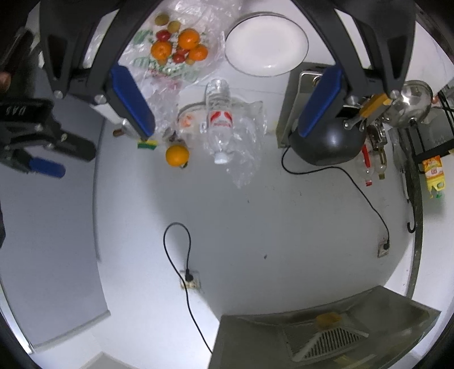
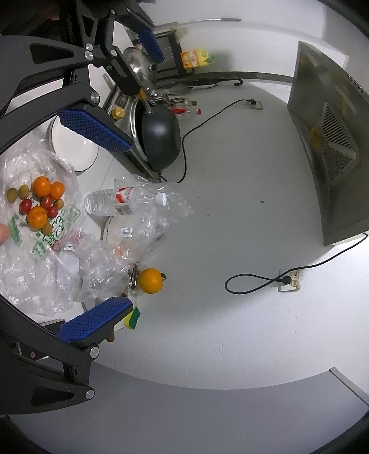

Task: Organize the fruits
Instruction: 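Lower the left gripper onto the large orange in the plastic bag while the right gripper grasps another orange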

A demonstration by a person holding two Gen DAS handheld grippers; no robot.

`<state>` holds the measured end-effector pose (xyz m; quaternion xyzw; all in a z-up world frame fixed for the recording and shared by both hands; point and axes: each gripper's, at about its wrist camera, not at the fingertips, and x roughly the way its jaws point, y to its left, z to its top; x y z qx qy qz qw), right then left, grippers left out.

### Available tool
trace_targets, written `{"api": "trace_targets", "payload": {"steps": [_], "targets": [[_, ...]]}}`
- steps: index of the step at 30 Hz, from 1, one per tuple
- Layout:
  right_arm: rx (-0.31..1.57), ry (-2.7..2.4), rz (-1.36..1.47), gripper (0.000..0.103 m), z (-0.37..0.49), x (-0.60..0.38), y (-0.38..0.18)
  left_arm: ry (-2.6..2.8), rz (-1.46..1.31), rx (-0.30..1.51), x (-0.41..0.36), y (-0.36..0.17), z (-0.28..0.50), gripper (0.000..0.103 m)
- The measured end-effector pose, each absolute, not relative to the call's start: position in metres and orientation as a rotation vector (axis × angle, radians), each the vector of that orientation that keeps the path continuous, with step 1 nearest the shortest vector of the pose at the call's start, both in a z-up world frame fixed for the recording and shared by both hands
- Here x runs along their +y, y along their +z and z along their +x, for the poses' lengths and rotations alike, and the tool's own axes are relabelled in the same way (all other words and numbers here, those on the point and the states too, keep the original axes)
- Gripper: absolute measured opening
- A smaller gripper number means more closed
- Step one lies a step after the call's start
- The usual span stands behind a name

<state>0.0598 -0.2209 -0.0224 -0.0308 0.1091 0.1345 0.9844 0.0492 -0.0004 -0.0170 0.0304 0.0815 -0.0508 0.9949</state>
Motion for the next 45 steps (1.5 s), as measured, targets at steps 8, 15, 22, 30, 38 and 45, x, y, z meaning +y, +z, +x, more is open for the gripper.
{"api": "trace_targets", "payload": {"steps": [8,15,22,30,38,45], "targets": [[0.363,0.218,-0.086,0.103,0.085,-0.236,-0.066,-0.126,0.143,0.331,-0.011,-0.067,0.074,0.102],[0.459,0.245,-0.096,0.102,0.103,-0.236,-0.103,-0.160,0.178,0.437,-0.019,-0.106,0.094,0.101],[0.582,0.282,-0.087,0.078,0.129,-0.235,-0.141,-0.225,0.215,0.533,-0.039,-0.137,0.110,0.094],[0.684,0.342,-0.052,0.067,0.157,-0.232,-0.170,-0.268,0.234,0.632,-0.053,-0.163,0.136,0.078],[0.762,0.404,-0.048,0.060,0.179,-0.222,-0.196,-0.306,0.227,0.713,-0.062,-0.188,0.163,0.067],[0.793,0.442,-0.027,0.060,0.192,-0.215,-0.204,-0.323,0.245,0.784,-0.067,-0.209,0.181,0.055]]}}
